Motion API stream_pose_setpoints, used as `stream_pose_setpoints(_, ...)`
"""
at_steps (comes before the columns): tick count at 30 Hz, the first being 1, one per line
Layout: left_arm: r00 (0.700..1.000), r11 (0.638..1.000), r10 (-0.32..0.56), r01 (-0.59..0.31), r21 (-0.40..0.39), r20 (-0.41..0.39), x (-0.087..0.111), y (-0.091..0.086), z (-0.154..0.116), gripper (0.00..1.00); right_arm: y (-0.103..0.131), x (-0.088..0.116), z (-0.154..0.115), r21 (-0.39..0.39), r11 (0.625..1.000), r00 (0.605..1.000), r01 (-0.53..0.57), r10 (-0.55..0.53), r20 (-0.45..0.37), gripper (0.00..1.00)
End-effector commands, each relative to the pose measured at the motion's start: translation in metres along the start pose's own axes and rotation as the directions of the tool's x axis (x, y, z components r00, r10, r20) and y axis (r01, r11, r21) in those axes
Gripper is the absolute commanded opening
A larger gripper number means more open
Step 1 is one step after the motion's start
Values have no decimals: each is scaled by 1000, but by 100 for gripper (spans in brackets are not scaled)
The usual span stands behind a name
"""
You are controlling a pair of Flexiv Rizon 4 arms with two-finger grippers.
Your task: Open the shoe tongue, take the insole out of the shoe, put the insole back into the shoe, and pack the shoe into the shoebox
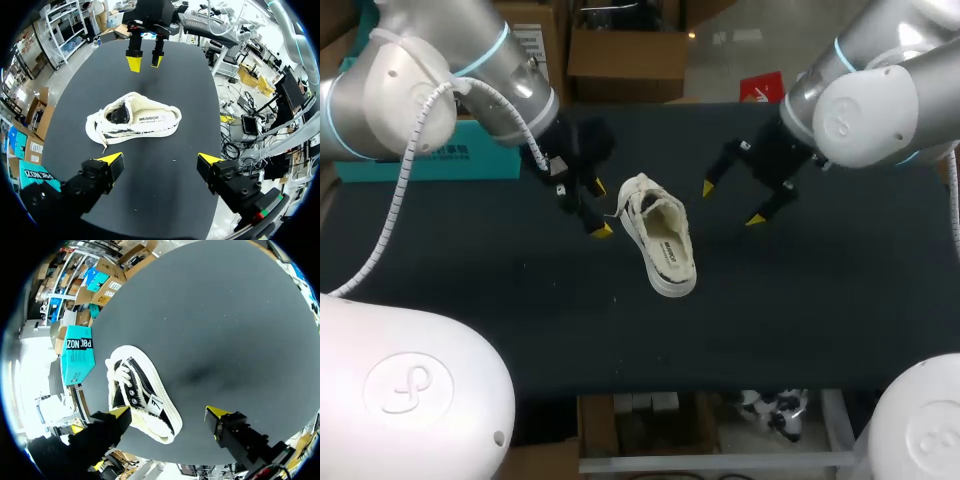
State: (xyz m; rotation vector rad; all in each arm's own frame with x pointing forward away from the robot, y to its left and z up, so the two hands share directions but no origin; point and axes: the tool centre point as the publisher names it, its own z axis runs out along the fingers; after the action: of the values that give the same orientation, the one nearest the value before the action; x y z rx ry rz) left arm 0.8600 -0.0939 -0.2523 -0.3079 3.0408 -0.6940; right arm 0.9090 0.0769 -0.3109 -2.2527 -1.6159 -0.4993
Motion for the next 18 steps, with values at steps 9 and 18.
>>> stream_pose_setpoints(9, 925, 940, -310, 333, -76, 218, 9, 6, 8, 100, 20, -23, -21, 96, 983, 986, 155, -160, 47, 100)
stream_pose_setpoints(18, 892, 907, -398, 417, -51, 216, 4, 2, 18, 100, 20, -26, -21, 100, 977, 981, 187, -191, 36, 100)
